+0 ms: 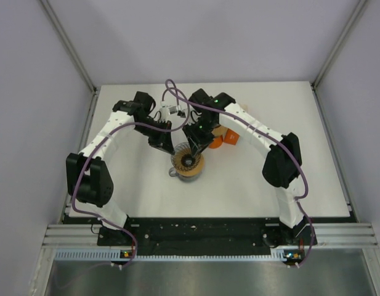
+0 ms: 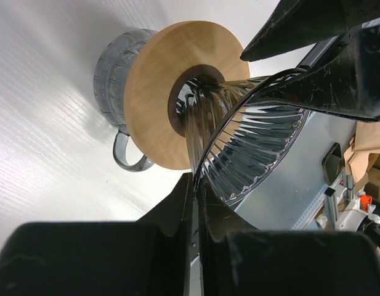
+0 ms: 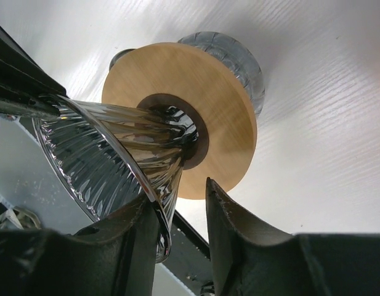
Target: Place the coffee filter in the dripper
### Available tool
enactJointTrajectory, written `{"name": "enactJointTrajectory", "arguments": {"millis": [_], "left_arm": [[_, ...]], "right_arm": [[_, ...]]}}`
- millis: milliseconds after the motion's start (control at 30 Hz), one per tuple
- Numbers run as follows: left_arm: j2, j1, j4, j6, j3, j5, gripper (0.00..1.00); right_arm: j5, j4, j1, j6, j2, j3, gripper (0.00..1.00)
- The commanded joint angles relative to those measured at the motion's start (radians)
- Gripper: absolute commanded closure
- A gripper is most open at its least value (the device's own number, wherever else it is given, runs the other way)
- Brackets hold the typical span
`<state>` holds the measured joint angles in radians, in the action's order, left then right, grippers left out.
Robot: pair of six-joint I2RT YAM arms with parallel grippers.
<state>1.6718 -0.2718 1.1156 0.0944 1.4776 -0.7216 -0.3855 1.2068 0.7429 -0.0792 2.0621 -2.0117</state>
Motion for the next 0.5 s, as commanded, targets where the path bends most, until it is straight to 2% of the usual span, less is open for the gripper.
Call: {"name": "enactJointTrajectory", "arguments": {"millis": [0, 233, 467], "left_arm": [[0.002, -0.026, -0.019, 0.036, 0.007, 0.013, 0.96], [0.000, -0.026, 0.001, 0.045, 0.019, 0.005, 1.00], [0.072, -0.026, 0.127, 0.067, 0.084, -0.018, 1.00]], "right_arm": [[0.028, -0.081, 0.016, 0.055, -0.062, -0.021, 0.65], [0.083, -0.145, 0.016, 0.047, -0.155, 0.051, 0.62], [0.089, -0.363, 0.016, 0.012, -0.325, 0.269, 0.59]]}}
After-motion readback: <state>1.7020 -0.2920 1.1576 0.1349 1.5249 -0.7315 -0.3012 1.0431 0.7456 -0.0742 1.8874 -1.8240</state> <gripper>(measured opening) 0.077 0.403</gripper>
